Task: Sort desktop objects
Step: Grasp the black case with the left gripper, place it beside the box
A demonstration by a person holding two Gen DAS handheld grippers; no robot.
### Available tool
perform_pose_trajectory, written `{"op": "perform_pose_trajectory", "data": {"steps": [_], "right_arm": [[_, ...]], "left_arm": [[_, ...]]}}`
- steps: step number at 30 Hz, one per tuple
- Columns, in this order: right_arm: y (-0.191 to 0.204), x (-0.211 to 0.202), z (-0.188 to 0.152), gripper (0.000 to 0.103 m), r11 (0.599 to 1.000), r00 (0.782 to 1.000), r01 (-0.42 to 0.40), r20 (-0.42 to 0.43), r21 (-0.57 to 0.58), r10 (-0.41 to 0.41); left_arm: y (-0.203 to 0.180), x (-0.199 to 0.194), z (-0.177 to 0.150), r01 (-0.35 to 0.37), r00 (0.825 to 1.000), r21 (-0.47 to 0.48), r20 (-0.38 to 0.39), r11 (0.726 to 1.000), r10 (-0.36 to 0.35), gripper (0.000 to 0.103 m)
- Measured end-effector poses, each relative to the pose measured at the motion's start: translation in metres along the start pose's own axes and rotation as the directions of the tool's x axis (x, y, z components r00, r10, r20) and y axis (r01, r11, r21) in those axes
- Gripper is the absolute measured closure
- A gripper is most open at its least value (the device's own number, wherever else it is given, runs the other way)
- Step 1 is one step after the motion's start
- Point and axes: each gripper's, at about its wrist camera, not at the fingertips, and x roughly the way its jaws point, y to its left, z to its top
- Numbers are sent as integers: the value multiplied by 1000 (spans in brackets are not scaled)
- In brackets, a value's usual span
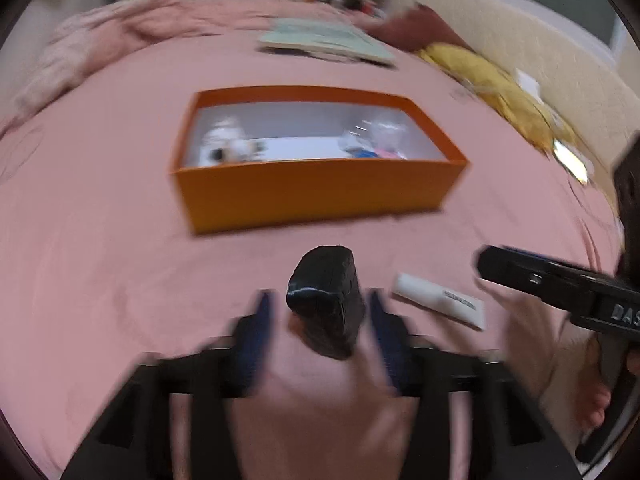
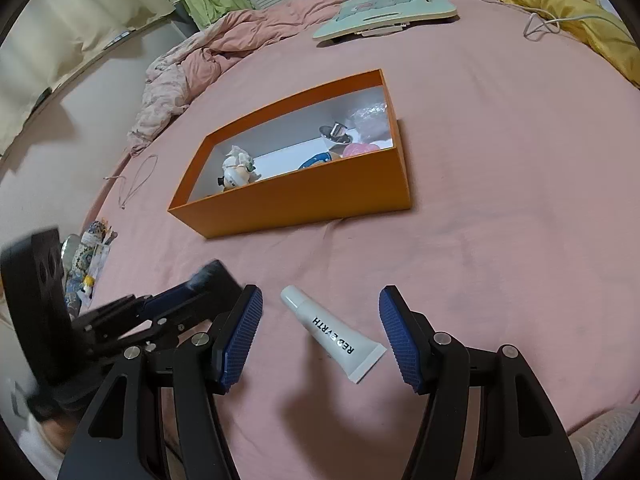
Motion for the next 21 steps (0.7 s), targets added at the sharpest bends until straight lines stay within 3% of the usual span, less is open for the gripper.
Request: {"op": "perform_pose_trajectory", "data": {"steps": [3,5,9,13,18,21], "right_arm": [[0,-3,-1,41,1000,1000,10,12,-7,-9],[1,-3,-1,41,1000,1000,22,16,-17,-22],[8,-8,-1,41,999,999,10,43,-48,-8],[9,-17,6,41,998,997,-47,61,-46,50],[17,-23,59,41,998,997,-49,55,-43,51],[36,-4,110,41,996,998,9,-58,-87,-14]], "left_arm": [[13,-12,3,-7,997,-75,82,997,13,21],[17,-17,4,-54,990,-81,129,995,64,20],[24,-11,7,-90,989,-80,109,993,98,19],[29,-8,7,-29,994,-138,100,990,43,19],[33,-1,10,-2,996,-176,89,984,18,19],[30,-1,12,13,995,-170,103,985,5,19]]}}
